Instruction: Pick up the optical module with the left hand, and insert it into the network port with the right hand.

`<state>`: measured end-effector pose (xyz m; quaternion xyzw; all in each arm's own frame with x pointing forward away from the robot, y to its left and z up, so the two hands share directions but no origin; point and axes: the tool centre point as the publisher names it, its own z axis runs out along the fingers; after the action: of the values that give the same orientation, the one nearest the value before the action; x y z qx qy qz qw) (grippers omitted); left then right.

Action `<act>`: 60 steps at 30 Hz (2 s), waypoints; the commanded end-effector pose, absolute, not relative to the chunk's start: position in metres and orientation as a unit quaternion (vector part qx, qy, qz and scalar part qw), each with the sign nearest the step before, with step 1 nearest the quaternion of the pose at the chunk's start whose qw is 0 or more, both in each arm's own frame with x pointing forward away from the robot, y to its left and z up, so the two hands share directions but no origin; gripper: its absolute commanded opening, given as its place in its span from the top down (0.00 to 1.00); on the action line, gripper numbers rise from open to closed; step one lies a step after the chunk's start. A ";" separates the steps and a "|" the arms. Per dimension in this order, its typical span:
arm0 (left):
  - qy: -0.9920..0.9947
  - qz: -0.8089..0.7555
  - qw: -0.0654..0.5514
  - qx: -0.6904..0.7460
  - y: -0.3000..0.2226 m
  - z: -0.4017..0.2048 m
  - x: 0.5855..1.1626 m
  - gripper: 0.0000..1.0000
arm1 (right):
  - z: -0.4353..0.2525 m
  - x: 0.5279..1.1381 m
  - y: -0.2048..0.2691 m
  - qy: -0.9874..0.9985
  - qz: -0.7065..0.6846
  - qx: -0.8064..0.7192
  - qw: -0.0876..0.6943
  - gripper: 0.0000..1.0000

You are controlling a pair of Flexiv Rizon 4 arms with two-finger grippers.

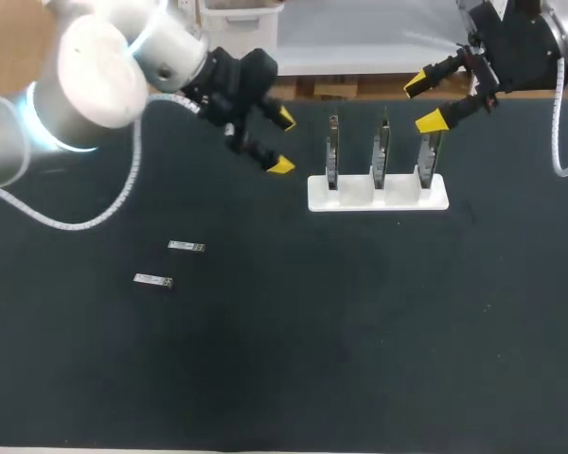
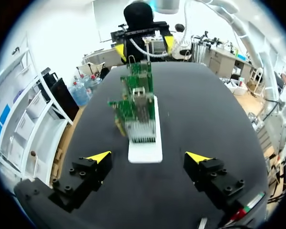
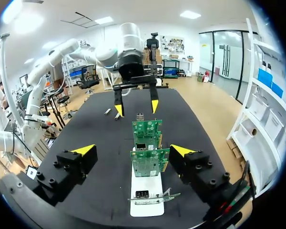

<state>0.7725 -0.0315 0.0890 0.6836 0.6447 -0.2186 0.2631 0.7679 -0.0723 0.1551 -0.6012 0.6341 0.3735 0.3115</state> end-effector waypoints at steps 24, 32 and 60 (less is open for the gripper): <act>0.680 -0.050 0.164 0.713 0.155 0.061 0.758 0.00 | 0.155 0.768 -0.072 0.634 0.374 -0.601 0.312 0.00; 0.689 -0.034 0.146 0.709 0.165 0.060 0.743 0.00 | 0.155 0.768 -0.072 0.634 0.374 -0.601 0.312 0.00; 0.688 0.013 0.088 0.720 0.143 0.033 0.688 0.00 | 0.155 0.768 -0.072 0.634 0.374 -0.601 0.312 0.00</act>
<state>0.6897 0.1468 0.0339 0.7195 0.6887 0.0105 0.0887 0.7679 -0.0723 0.1551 -0.6011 0.6341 0.3736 0.3115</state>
